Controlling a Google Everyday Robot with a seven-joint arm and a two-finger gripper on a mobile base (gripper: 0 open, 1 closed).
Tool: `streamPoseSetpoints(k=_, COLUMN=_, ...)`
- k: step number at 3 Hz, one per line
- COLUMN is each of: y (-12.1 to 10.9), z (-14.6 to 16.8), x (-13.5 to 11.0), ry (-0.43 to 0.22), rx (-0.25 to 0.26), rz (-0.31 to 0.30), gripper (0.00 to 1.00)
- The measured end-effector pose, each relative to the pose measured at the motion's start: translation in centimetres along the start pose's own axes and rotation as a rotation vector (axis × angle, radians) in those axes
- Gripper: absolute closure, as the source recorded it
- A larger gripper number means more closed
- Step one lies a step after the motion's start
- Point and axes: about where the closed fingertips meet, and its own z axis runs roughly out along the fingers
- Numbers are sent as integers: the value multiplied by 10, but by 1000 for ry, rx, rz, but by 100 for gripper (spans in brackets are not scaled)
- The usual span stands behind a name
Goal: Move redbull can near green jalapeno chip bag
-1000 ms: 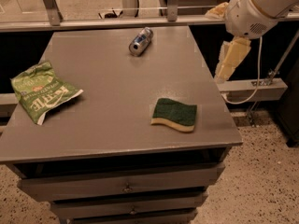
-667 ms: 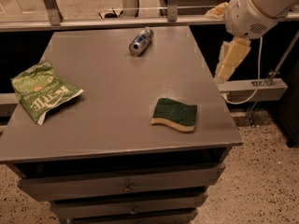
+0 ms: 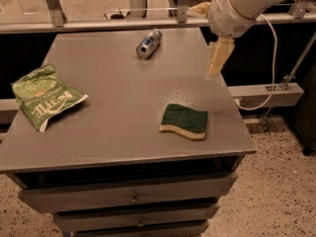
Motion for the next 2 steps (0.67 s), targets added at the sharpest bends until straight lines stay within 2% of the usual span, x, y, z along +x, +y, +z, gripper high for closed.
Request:
streamPoseSetpoints(k=1, y=-29, z=40, x=-12, ry=-6, rx=-1, rz=-104, gripper=0)
streamPoseSetpoints(k=2, y=-71, z=84, x=-29, ry=33, rx=34, rz=-242, gripper=0)
